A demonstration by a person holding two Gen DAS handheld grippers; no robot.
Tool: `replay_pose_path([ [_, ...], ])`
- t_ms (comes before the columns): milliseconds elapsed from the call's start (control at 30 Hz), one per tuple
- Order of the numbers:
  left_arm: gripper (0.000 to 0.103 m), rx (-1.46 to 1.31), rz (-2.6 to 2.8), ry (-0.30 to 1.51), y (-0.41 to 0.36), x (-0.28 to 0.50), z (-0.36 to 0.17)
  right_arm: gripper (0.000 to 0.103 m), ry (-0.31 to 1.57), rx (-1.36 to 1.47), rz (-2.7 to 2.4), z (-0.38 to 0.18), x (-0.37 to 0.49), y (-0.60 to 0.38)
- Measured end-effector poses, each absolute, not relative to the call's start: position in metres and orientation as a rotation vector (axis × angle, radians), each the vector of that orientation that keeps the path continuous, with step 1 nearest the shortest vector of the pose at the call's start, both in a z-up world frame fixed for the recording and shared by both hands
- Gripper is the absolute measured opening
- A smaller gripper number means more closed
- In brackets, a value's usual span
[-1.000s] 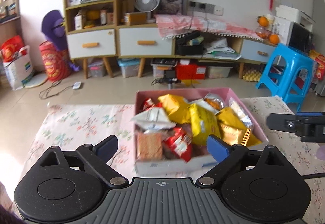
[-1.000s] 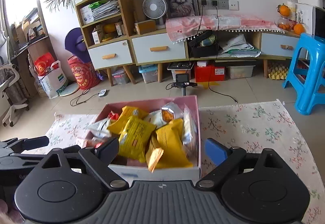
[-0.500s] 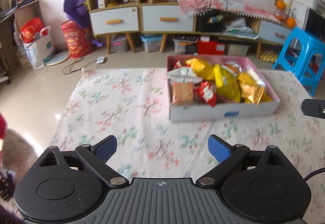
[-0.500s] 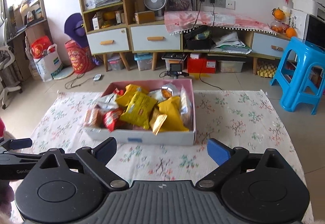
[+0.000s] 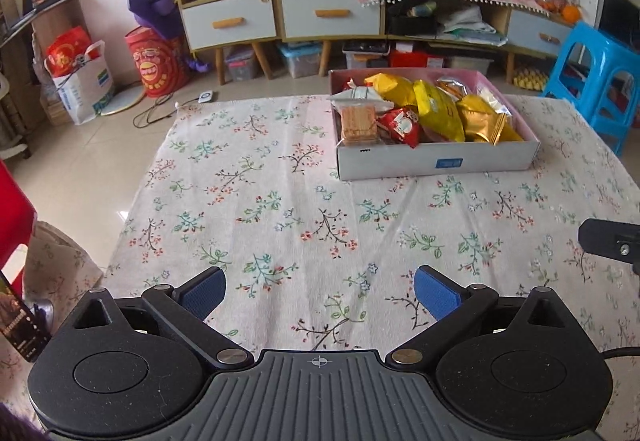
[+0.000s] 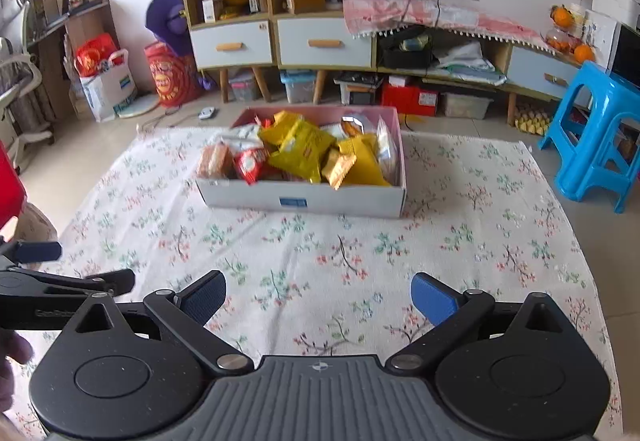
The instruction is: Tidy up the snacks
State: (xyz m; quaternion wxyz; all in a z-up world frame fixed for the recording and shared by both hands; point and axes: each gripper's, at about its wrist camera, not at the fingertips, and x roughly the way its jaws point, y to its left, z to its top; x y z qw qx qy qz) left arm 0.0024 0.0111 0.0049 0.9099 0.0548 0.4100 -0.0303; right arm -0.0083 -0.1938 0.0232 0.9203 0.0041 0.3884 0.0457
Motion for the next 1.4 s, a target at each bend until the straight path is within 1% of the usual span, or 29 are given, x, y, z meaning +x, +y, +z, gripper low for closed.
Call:
replay_pose_path([
  [167, 0.101, 0.07, -0.043, 0.866, 0.015, 0.002, 0.006, 0.091, 0.807, -0.003, 0.058, 0.019, -0.009, -0.193],
  [1400, 0.101, 0.062, -0.052, 0.865, 0.009, -0.001, 0.009, 0.092, 0.816, -0.034, 0.037, 0.017, -0.015, -0.182],
])
